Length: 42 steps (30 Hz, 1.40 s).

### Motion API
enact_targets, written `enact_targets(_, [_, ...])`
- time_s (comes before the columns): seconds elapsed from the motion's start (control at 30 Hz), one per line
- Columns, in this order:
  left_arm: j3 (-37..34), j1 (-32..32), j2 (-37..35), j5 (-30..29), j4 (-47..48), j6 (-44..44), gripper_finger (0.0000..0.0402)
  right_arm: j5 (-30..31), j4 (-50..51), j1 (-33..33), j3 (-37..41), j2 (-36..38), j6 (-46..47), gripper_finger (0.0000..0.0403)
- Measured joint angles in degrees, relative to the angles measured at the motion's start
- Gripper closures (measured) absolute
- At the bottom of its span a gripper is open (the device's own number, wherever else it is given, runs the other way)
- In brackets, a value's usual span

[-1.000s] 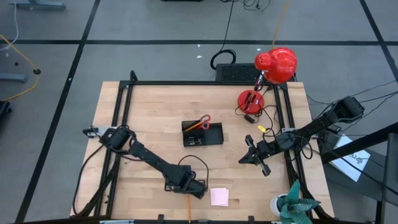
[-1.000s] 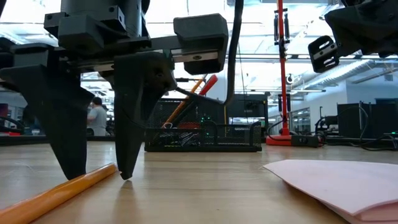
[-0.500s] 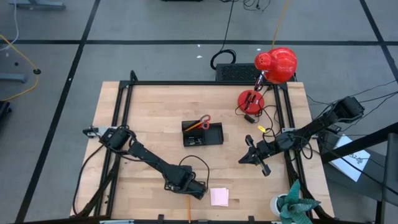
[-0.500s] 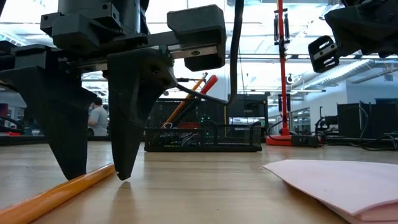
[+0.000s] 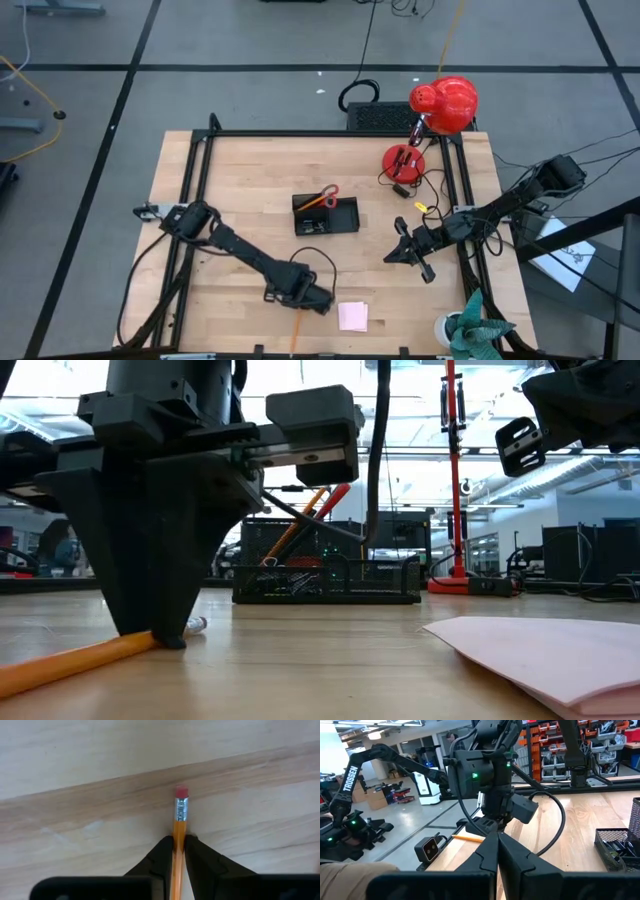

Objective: Pick and place office supplies into organizer
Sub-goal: Put the pencil into the desk organizer

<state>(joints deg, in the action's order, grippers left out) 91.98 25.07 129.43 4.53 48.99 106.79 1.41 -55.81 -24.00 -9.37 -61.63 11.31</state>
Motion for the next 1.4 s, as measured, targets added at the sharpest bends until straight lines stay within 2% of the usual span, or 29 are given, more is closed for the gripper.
enact_targets(0.47, [0.1,-4.7,0.0,-1.7,4.7,-11.0,0.0346,0.0,0.0,0.0,0.0,0.0,0.0,0.0399])
enact_targets(0.63, [0.1,-4.9,0.0,-7.3,4.8,-12.8,0.0346,0.0,0.0,0.0,0.0,0.0,0.0,0.0399])
enact_targets(0.77, [0.1,-4.3,0.1,-16.6,5.2,-13.2,0.0346,0.0,0.7,0.0,0.0,0.0,0.0,0.0399])
enact_targets(0.87, [-0.2,-3.9,1.2,-31.5,5.8,-13.3,0.0346,0.0,1.1,0.0,0.0,0.0,0.0,0.0399])
enact_targets(0.93, [-1.0,-3.9,-0.5,-38.9,5.7,-13.3,0.0346,0.0,1.1,0.0,0.0,0.0,0.0,0.0399])
enact_targets(1.07, [-1.2,-4.2,-4.4,-45.8,6.2,-15.4,0.0346,0.0,1.0,0.0,0.0,0.0,0.0,0.0399])
enact_targets(1.2, [-1.0,-5.2,-6.0,-46.3,6.0,-17.5,0.0346,0.0,1.0,0.0,0.0,0.0,0.5,0.0399])
enact_targets(1.33, [-0.9,-6.2,-5.8,-43.4,6.0,-19.8,0.0346,0.0,1.4,0.0,0.0,0.0,0.5,0.0399])
enact_targets(1.4, [-0.8,-6.6,-6.1,-39.7,6.4,-24.7,0.0346,0.0,1.7,0.0,0.0,0.0,0.5,0.0399])
